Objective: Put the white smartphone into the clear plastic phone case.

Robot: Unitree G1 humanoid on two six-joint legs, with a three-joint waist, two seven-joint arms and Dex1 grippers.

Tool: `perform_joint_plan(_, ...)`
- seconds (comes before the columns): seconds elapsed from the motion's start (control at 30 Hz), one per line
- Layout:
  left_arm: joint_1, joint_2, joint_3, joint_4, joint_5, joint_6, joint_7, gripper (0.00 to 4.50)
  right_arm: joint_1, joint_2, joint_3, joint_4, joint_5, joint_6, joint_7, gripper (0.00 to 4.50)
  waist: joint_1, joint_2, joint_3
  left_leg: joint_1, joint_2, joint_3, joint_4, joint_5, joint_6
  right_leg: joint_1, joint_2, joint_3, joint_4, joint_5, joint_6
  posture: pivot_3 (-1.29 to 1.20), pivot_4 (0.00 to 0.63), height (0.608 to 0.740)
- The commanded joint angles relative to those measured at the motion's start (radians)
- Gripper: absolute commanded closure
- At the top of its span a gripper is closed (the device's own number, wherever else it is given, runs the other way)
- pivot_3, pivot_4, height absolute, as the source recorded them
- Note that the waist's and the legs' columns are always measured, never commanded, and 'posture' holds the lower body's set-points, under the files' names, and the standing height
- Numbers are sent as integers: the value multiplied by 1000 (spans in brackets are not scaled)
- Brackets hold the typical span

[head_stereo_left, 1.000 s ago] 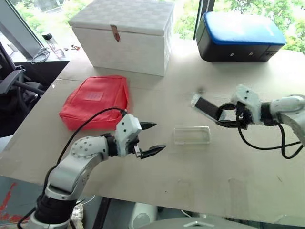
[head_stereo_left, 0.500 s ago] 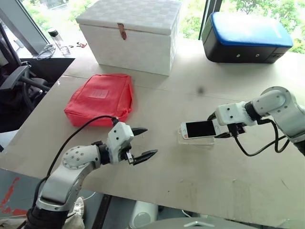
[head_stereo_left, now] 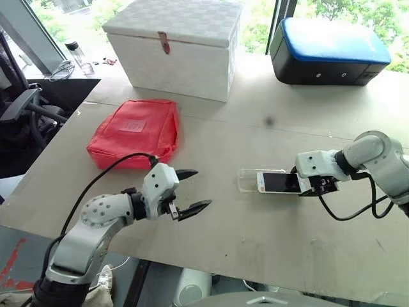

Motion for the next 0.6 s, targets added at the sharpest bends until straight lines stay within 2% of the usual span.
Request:
perform_joint_plan(0.03, -17, -3, 7, -2, -7, -30, -13, 0, -7, 2, -47, -46, 8, 74, -10, 1743, 0, 0, 0, 0, 0, 0, 1, 0, 0, 0, 0, 0, 0, 0, 0, 0, 150, 740)
perform_joint_plan(0.17, -10, -20, 14, 0, -46, -43, -37, 0, -20, 5, -44, -50, -9, 76, -18, 1743, 0, 0, 0, 0, 0, -1, 2, 0, 0, 0, 0, 0, 0, 0, 0, 0, 150, 740)
perform_joint_plan(0.6, -7, -25, 5, 15, -28, -79, -40, 0, -36, 22, -26, -67, -75, -8, -33, 1743, 0, 0, 0, 0, 0, -1, 7, 0, 0, 2, 0, -1, 5, -1, 2, 0, 150, 740)
